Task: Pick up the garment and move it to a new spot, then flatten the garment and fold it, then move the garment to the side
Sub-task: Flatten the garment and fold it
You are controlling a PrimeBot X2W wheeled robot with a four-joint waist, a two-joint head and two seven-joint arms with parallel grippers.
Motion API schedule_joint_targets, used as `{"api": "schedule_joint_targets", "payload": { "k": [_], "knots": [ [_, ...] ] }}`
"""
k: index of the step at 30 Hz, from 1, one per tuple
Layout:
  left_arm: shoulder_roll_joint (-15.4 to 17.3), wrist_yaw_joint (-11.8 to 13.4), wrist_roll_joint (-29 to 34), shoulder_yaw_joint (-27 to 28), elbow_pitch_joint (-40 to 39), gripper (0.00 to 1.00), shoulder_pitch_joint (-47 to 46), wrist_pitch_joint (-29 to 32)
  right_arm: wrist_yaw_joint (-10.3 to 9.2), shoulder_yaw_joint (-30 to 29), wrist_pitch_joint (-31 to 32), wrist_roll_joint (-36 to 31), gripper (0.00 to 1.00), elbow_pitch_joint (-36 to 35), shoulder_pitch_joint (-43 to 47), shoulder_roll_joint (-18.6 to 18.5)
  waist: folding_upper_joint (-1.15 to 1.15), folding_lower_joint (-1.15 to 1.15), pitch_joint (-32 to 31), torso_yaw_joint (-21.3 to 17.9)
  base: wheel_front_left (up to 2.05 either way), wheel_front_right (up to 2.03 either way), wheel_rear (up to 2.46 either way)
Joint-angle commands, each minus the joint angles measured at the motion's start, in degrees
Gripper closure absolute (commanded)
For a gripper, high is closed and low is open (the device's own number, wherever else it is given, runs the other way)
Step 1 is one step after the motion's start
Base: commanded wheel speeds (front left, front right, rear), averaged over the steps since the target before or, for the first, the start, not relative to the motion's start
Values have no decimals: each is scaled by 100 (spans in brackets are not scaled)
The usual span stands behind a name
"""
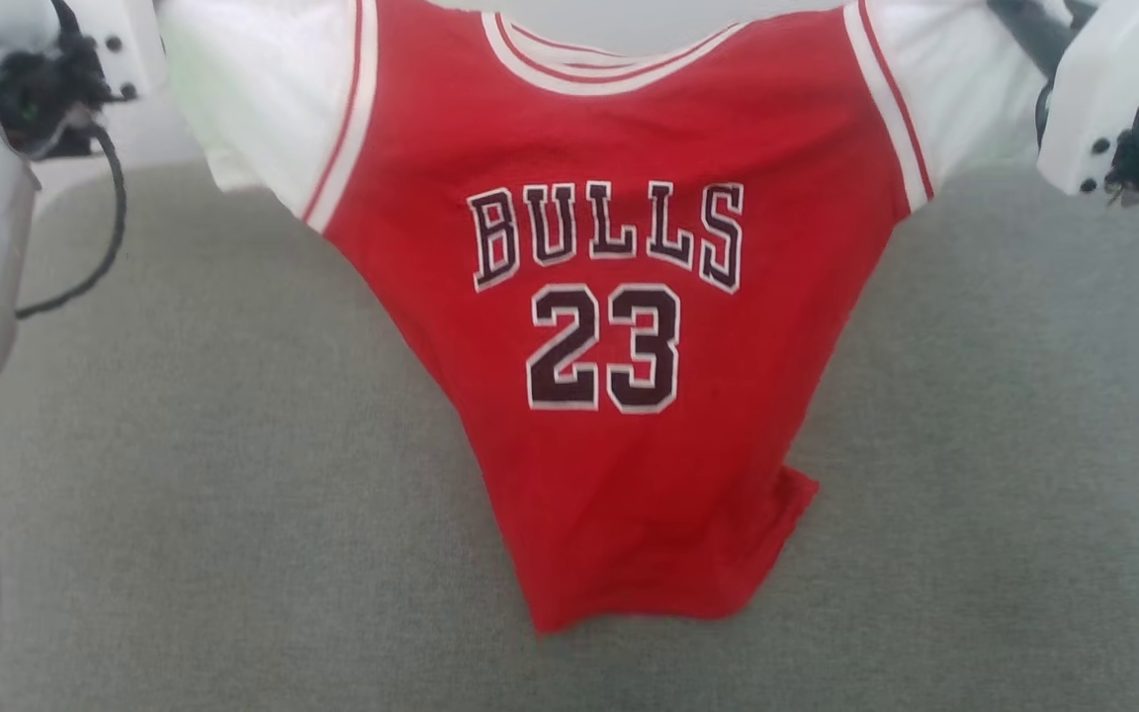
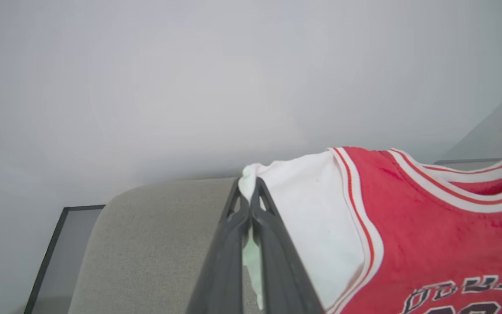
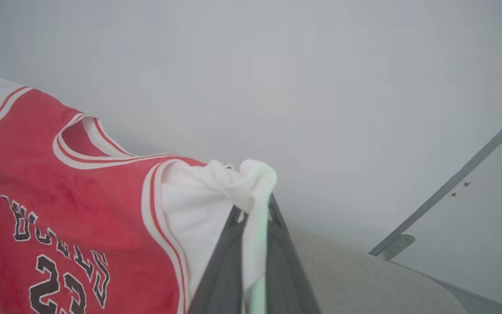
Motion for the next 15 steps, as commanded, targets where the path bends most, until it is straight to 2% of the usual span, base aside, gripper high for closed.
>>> {"api": "schedule_joint_targets", "payload": {
  "k": [1, 8, 15],
  "knots": [
    [46, -28, 92, -20, -20, 100, -101, -67, 1, 53, -65, 6, 100, 37, -86, -2, 0, 0, -240, -75, 0, 0, 0],
    [103, -23, 104, -98, -36, 100, -346, -105, 1, 282, -268, 66, 100, 164, -425, -57, 0, 0, -512, -167, 0, 0, 0],
    [144, -27, 143, -101, -179, 100, -587, -535, 0, 428, -735, -91, 100, 464, -884, -47, 0, 0, -310, -280, 0, 0, 0]
  ]
}}
